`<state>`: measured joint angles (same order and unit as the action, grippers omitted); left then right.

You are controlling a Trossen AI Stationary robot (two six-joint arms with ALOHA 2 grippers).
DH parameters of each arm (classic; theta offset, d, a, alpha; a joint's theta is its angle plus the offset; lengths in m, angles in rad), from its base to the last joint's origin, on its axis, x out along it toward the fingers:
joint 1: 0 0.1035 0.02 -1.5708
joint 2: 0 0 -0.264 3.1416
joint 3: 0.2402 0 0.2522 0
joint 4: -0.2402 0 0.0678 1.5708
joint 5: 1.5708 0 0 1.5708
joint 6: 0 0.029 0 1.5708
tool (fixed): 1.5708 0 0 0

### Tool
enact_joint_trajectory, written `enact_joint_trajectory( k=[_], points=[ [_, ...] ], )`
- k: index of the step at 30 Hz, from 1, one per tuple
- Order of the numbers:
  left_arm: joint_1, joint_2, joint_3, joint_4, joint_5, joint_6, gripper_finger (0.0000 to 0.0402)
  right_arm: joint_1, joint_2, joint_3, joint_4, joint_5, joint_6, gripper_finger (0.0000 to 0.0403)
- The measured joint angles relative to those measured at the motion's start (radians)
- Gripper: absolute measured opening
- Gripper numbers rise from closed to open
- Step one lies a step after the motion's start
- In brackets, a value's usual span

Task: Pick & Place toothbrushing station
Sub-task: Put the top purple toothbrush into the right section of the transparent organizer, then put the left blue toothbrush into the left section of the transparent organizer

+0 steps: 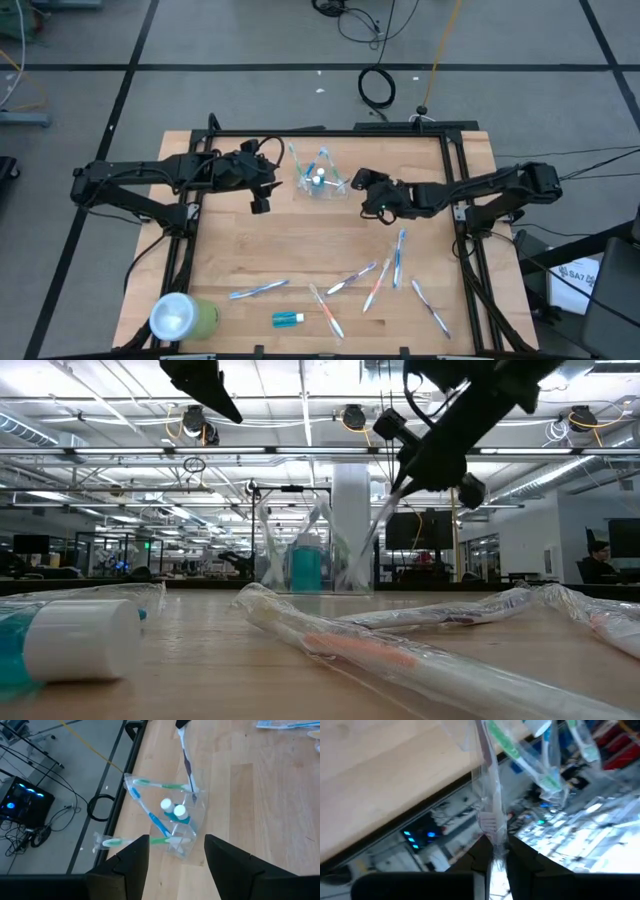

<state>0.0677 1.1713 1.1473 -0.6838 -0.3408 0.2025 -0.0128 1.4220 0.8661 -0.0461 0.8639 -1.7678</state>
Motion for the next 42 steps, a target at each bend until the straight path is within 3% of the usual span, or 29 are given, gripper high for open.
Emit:
enact_joint_trajectory(
  k=[3,10,22,31,38,42],
  points=[
    [0.000,0.000,0.000,0.000,0.000,0.001,0.0198,0.004,0.000,-0.048,0.123,0.000,-0.014,0.0043],
    [0.000,0.000,0.000,0.000,0.000,0.001,0.0198,0.015,0.000,-0.060,0.166,-0.006,0.006,0.0076],
    [0.000,0.000,0.000,0.000,0.003,-0.019,0.0198,0.015,0.000,-0.060,0.437,-0.029,0.201,0.0137],
    [-0.014,0.000,0.001,-0.025,0.012,-0.307,0.0198,0.050,0.000,-0.060,0.601,-0.022,0.545,0.0143],
    [-0.063,0.000,0.001,-0.133,0.260,-0.440,0.0198,0.073,0.000,-0.060,0.593,-0.027,1.026,0.0141],
    [-0.123,0.000,0.001,-0.143,0.297,-0.522,0.0198,0.074,0.000,-0.060,0.558,-0.031,1.180,0.0141]
  ],
)
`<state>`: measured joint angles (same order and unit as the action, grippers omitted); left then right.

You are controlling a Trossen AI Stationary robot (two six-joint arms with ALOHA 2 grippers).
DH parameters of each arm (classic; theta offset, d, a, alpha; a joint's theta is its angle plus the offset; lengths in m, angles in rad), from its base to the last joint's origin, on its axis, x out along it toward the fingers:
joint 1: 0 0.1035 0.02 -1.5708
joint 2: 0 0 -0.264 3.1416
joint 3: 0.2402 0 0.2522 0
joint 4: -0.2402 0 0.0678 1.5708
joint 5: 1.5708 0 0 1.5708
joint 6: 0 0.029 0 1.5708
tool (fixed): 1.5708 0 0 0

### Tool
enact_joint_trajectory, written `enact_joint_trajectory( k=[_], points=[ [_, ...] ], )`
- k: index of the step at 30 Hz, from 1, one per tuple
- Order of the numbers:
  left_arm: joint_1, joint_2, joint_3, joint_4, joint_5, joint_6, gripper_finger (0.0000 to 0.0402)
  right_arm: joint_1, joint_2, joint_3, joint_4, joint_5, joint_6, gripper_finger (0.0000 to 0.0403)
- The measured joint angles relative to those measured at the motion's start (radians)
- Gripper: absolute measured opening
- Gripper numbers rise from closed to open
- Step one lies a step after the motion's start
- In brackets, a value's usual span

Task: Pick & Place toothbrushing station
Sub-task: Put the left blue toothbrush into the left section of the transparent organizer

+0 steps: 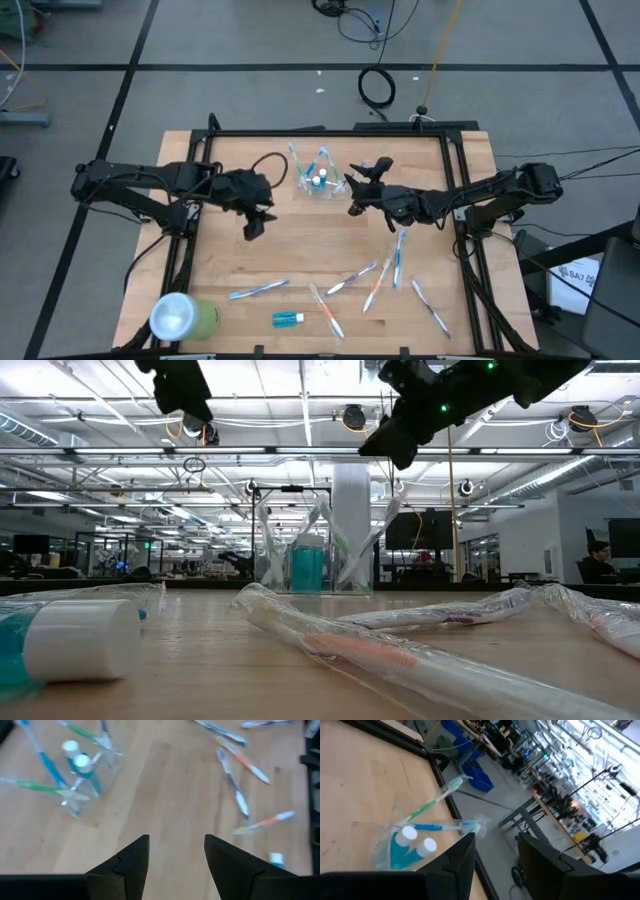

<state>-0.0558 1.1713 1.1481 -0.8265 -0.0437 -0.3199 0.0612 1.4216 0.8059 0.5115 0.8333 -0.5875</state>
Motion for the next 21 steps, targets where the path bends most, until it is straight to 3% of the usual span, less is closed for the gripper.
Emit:
enact_joint_trajectory(
  k=[6,11,21],
  points=[
    [-0.105,0.000,0.000,-0.001,0.000,-0.032,0.0198,0.006,0.000,0.000,-0.113,0.000,0.029,0.0141],
    [-0.197,0.000,0.000,-0.001,-0.003,-0.097,0.0198,0.015,0.000,0.000,-0.134,0.000,0.027,0.0141],
    [-0.345,0.028,-0.041,0.059,-0.061,-0.077,0.0198,0.019,0.000,0.000,-0.128,0.000,0.027,0.0140]
  ],
)
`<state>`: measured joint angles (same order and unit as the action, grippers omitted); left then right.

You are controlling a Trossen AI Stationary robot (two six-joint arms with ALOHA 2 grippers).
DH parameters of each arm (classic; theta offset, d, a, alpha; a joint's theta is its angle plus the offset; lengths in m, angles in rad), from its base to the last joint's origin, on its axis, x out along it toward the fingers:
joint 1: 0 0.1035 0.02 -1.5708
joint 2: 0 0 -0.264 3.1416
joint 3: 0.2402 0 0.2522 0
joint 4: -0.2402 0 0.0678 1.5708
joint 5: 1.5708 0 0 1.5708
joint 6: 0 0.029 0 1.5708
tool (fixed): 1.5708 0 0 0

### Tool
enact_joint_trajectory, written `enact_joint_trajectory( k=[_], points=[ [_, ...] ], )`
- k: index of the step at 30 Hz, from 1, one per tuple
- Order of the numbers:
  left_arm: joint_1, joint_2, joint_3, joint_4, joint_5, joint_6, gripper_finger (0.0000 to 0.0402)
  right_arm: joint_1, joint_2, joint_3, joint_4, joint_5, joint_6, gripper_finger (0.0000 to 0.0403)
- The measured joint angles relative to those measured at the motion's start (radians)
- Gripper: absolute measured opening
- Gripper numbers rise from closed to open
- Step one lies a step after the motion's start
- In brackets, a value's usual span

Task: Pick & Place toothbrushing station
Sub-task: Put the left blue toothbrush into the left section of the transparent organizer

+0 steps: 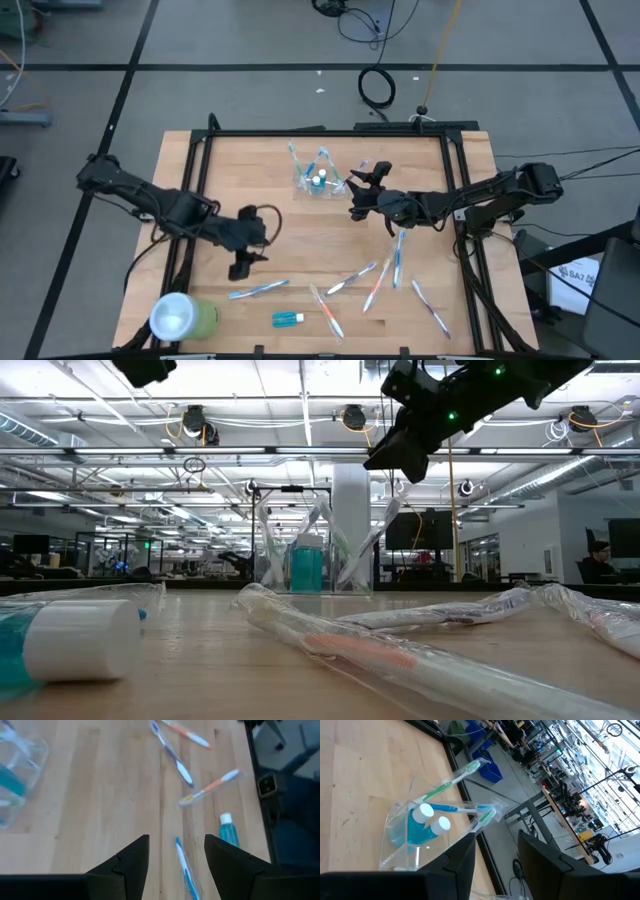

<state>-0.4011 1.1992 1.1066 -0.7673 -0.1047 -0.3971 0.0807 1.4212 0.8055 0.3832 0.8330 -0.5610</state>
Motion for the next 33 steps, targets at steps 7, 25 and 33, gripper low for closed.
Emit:
enact_joint_trajectory(
  k=[7,25,33],
  points=[
    [-0.052,0.009,-0.166,0.167,0.005,0.007,0.0198,0.000,0.000,0.000,0.000,0.000,0.000,0.0140],
    [-0.094,0.123,-0.252,0.298,0.102,-0.253,0.0198,0.028,0.000,0.000,-0.001,-0.061,0.106,0.0139],
    [-0.189,0.301,-0.252,0.219,0.297,-0.380,0.0198,0.046,0.000,0.000,-0.002,-0.237,0.152,0.0139]
  ],
)
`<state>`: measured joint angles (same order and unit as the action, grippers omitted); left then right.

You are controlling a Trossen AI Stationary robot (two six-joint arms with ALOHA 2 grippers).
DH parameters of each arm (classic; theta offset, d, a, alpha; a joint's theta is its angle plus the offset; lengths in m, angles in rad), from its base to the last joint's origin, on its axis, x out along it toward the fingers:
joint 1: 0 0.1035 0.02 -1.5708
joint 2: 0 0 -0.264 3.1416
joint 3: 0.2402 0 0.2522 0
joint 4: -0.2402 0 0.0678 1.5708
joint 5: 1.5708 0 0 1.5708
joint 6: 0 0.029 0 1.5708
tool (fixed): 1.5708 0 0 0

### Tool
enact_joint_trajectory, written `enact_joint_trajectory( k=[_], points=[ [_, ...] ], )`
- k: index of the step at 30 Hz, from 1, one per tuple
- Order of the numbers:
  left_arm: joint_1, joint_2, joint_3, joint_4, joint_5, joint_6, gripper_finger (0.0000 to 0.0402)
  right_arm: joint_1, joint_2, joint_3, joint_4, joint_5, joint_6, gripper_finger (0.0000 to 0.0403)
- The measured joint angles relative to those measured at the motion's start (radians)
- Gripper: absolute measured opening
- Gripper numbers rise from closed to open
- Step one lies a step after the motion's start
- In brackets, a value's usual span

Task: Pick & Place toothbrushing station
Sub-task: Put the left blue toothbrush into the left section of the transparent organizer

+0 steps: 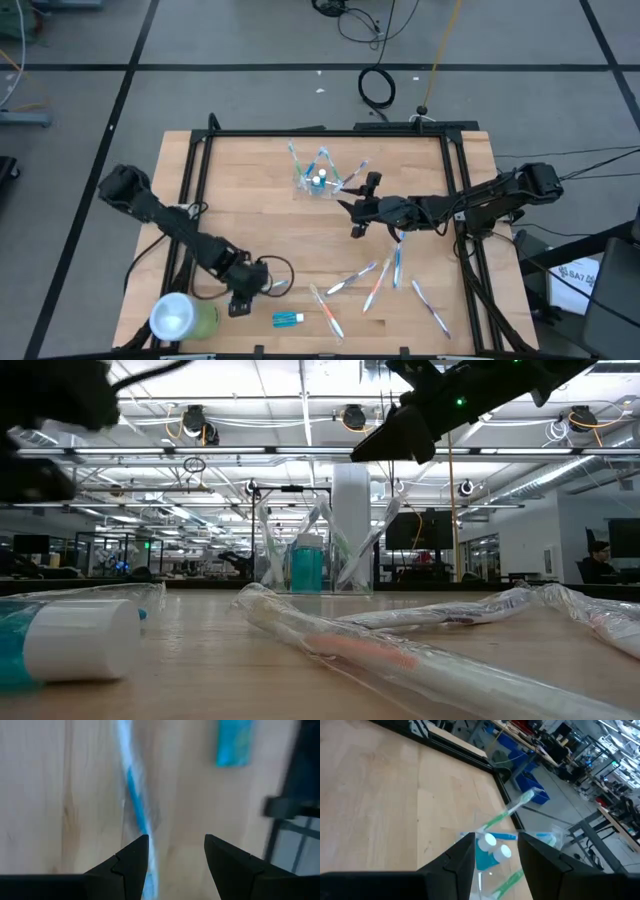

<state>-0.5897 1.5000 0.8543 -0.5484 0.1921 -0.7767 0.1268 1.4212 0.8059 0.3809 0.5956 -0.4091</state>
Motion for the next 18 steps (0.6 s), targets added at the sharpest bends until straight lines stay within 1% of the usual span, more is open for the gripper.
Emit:
enact_joint_trajectory(
  k=[4,8,13,15,18],
  points=[
    [-0.034,0.074,0.000,-0.003,-0.009,-0.077,0.0198,0.000,0.000,0.000,0.007,-0.008,0.000,0.0139],
    [-0.055,0.145,0.001,0.003,-0.009,-0.095,0.0198,0.000,0.000,0.000,0.007,-0.008,-0.003,0.0139],
    [-0.051,0.177,0.005,0.004,-0.002,-0.100,0.0197,-0.001,0.000,0.000,0.006,-0.008,-0.003,0.0139],
    [-0.046,0.178,0.005,0.001,-0.007,-0.081,0.0187,-0.001,0.000,0.000,0.006,-0.008,-0.003,0.0139],
    [-0.039,0.179,0.004,-0.006,-0.010,-0.039,0.0151,-0.001,0.000,0.000,0.006,-0.021,-0.003,0.0139]
  ],
)
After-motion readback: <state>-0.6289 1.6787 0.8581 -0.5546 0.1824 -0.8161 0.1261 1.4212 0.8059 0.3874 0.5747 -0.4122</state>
